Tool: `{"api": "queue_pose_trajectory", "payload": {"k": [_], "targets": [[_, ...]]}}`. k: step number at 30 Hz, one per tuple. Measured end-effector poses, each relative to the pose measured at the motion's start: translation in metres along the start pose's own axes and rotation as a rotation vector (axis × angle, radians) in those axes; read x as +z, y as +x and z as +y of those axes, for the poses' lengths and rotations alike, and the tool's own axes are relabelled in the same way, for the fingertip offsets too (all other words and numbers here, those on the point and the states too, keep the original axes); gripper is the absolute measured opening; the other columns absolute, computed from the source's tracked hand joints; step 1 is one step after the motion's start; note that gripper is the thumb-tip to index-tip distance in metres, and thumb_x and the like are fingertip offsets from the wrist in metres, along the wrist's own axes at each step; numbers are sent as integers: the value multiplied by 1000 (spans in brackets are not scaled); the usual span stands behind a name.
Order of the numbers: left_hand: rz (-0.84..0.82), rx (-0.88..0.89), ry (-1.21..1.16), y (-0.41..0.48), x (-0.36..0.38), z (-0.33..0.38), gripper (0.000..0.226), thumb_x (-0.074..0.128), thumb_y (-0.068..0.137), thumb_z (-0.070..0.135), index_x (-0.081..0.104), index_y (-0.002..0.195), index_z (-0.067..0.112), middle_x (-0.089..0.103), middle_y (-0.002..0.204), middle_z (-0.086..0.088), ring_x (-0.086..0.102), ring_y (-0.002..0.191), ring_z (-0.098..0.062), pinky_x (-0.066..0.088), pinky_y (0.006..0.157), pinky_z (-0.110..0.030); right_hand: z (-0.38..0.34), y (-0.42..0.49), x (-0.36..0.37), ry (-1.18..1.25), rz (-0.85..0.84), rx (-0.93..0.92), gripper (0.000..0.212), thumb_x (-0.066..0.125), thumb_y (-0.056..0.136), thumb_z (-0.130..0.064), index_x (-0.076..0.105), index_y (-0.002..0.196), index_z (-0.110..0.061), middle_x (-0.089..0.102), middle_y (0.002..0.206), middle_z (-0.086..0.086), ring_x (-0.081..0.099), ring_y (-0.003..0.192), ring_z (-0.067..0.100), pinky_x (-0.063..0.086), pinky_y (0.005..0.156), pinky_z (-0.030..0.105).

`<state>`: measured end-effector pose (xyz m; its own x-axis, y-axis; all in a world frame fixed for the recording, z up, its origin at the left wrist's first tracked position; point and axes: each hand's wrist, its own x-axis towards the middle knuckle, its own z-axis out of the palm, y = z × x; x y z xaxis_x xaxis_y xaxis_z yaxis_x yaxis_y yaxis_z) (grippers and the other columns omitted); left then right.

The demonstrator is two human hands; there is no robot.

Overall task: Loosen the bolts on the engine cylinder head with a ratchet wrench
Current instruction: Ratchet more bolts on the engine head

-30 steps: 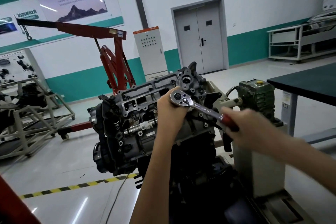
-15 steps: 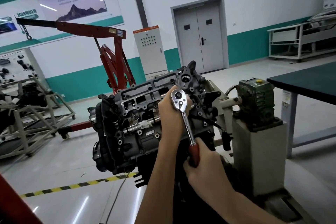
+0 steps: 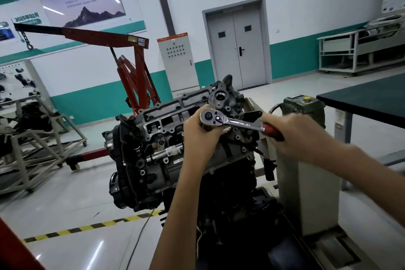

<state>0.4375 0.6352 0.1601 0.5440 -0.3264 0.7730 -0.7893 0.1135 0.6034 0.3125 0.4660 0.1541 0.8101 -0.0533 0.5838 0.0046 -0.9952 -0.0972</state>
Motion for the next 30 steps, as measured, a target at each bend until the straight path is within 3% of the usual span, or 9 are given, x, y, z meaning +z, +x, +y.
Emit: {"api": "queue_pose_trajectory", "payload": {"k": [2, 6, 9, 14, 18, 21, 25, 28, 30], "targets": [[48, 36, 27, -3, 5, 0, 35, 63, 77, -6, 45, 65, 21, 49, 60, 15, 40, 56, -2, 35, 55, -16, -24, -23, 24, 209, -35, 96, 20, 58, 79, -11, 49, 95, -18, 55, 67, -1, 54, 54, 9, 48, 53, 20], [105, -64, -39, 0, 14, 2, 43, 61, 80, -10, 40, 62, 24, 41, 55, 15, 37, 55, -4, 41, 57, -28, -102, -46, 68, 607, 165, 309, 25, 63, 73, -9, 46, 86, -21, 43, 54, -12, 51, 49, -4, 32, 44, 2], [62, -24, -44, 1, 9, 2, 44, 60, 82, -10, 39, 62, 22, 37, 54, 16, 32, 52, 1, 33, 53, -14, -128, -45, 84, 686, 174, 367, 22, 61, 75, -12, 49, 93, -16, 44, 56, -12, 48, 46, 1, 35, 45, 7], [-18, -76, 32, 8, 1, -1, 40, 59, 80, -11, 41, 59, 18, 38, 51, 14, 34, 54, -6, 36, 57, -27, -66, -40, 52, 447, 25, 203, 29, 61, 73, -8, 53, 101, -11, 48, 56, -9, 49, 45, 4, 40, 48, 8], [-86, -44, 47, 10, -4, 3, 38, 68, 75, -6, 49, 58, 22, 50, 52, 15, 41, 51, 0, 35, 54, -14, -5, -3, -2, -13, -10, -25, 26, 62, 79, -10, 55, 103, -14, 58, 65, -3, 55, 52, 12, 52, 52, 29], [-82, -36, 41, 9, -6, 2, 37, 70, 75, -4, 52, 62, 26, 53, 55, 17, 45, 54, 0, 37, 56, -16, 4, 11, -15, -74, 26, -60, 25, 63, 78, -11, 54, 101, -16, 51, 60, -11, 51, 52, 8, 42, 53, 21], [49, 36, 26, -2, 4, 0, 34, 64, 75, -7, 49, 68, 23, 51, 60, 16, 43, 56, -2, 36, 56, -17, -36, -25, 29, 258, -31, 125, 21, 59, 79, -9, 50, 96, -17, 53, 62, -5, 50, 49, 5, 49, 48, 23], [146, 30, -5, -5, 17, 2, 28, 64, 77, -8, 47, 69, 13, 45, 61, 12, 40, 56, -6, 40, 57, -19, -91, -44, 64, 551, 99, 302, 30, 63, 76, -12, 44, 94, -28, 52, 64, -3, 48, 48, 3, 37, 49, 6], [169, -11, -63, -5, 18, 4, 33, 62, 81, -7, 42, 66, 14, 39, 59, 13, 33, 56, -4, 35, 55, -22, -118, -46, 78, 684, 139, 341, 27, 62, 75, -11, 44, 88, -27, 51, 61, -6, 51, 48, 3, 35, 46, 5]]}}
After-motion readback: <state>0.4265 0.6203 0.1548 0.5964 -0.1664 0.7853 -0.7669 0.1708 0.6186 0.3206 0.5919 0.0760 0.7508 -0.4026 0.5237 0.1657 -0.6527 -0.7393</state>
